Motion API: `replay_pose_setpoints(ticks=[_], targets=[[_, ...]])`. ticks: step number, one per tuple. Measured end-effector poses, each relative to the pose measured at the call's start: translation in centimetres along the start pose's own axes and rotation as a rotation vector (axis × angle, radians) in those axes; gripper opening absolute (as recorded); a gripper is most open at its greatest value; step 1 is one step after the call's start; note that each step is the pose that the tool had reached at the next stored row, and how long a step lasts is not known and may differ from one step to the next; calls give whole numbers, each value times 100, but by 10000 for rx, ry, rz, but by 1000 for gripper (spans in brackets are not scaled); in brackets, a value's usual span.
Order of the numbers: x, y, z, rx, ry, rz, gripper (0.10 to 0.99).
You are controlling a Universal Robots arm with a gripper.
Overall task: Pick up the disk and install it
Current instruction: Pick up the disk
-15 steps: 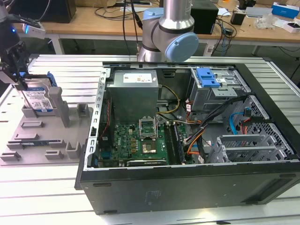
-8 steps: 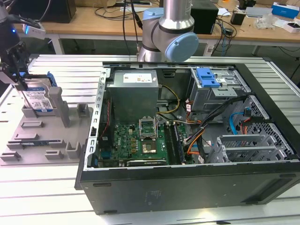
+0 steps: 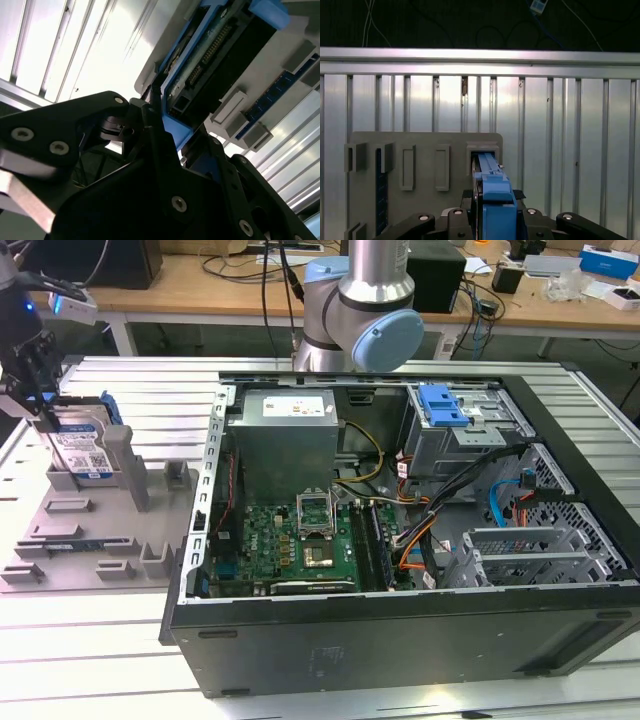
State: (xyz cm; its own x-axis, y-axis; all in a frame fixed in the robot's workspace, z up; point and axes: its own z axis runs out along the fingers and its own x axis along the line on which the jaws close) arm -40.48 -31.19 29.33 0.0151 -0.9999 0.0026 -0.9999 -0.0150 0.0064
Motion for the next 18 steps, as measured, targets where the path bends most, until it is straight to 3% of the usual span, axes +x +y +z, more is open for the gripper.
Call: replay_pose_setpoints(ticks=[18], targets=[[28, 20, 25, -2, 0, 68, 376]])
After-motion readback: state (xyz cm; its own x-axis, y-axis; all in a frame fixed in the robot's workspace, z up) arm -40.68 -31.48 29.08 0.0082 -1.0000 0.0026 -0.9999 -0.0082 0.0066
